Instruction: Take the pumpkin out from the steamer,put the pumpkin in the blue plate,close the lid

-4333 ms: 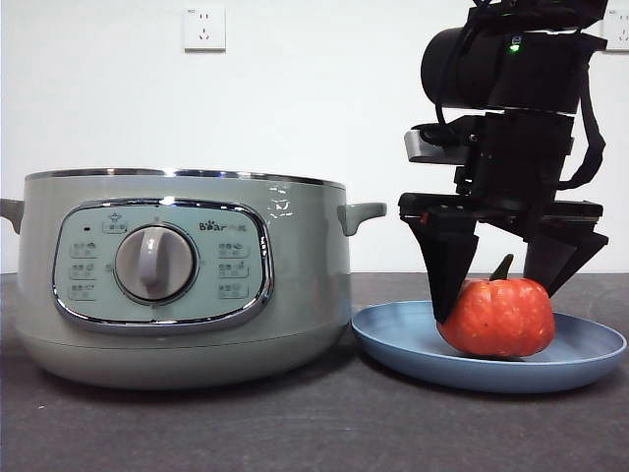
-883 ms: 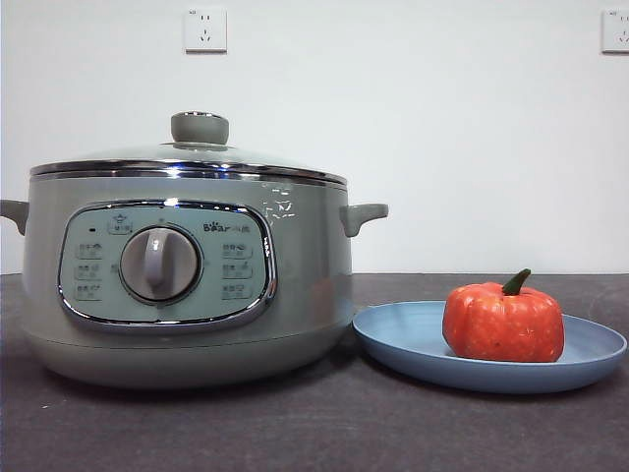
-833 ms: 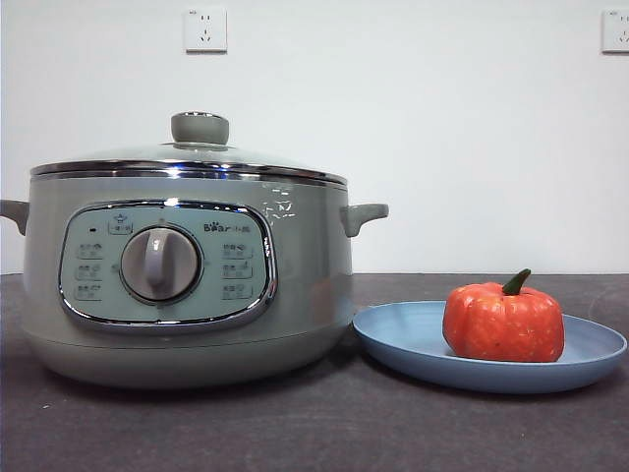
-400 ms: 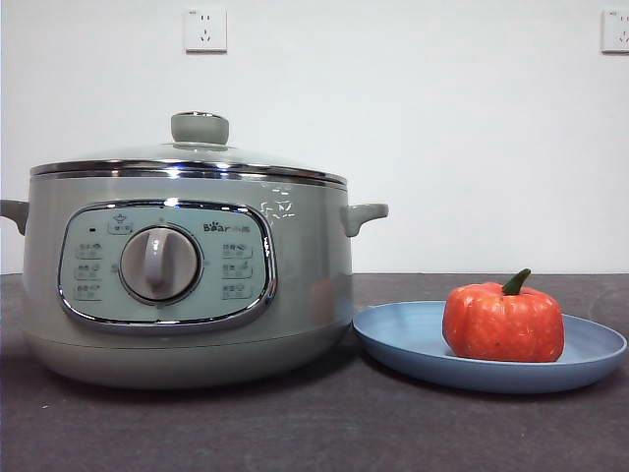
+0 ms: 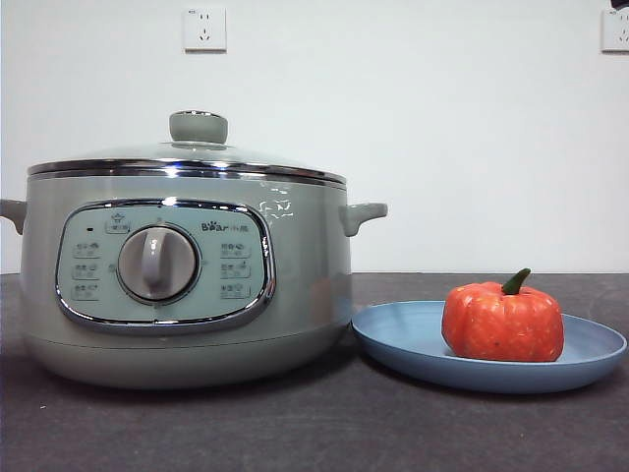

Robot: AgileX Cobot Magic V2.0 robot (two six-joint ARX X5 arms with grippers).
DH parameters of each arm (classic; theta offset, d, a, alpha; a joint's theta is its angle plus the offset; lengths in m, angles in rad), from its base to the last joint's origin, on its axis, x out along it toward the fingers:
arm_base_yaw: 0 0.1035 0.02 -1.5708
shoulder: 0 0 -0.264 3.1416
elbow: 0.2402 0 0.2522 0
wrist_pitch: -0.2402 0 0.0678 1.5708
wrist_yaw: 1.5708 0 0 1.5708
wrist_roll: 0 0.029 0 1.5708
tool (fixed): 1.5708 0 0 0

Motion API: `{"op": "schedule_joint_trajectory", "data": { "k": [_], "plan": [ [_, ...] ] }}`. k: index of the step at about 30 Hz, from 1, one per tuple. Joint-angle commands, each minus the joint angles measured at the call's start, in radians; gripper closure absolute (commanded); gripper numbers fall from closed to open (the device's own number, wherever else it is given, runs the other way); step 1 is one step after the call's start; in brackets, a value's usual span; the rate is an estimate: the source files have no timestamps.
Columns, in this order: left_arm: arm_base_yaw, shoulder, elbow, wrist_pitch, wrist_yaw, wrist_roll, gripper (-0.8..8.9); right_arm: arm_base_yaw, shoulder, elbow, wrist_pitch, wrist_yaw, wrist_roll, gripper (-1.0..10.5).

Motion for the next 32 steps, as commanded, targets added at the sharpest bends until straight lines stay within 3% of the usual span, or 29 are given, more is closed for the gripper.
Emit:
{"op": "schedule_joint_trajectory", "data": {
  "k": [1,10,15,20,23,32],
  "plan": [
    [0.0,-0.002,-0.004,-0.008,-0.001,0.002,8.17,0.0,-0.001,-0.006,-0.001,0.005,0.013,9.5],
    [0.011,-0.036,-0.003,-0.024,-0.005,0.005,8.17,0.0,-0.001,-0.006,-0.004,0.004,0.013,9.5],
    [0.146,-0.196,-0.007,-0.053,0.006,0.029,8.17,0.0,-0.001,-0.006,-0.033,0.003,0.013,9.5],
    [0.355,-0.348,-0.081,0.101,0.01,0.032,8.17,0.001,-0.001,-0.006,-0.071,0.003,0.013,9.5],
    [0.425,-0.382,-0.155,0.178,0.011,0.049,8.17,0.0,-0.001,-0.006,-0.1,0.003,0.013,9.5],
    [0.475,-0.388,-0.476,0.382,0.01,0.058,8.17,0.001,-0.001,-0.006,-0.169,0.003,0.013,9.5]
  ]
}}
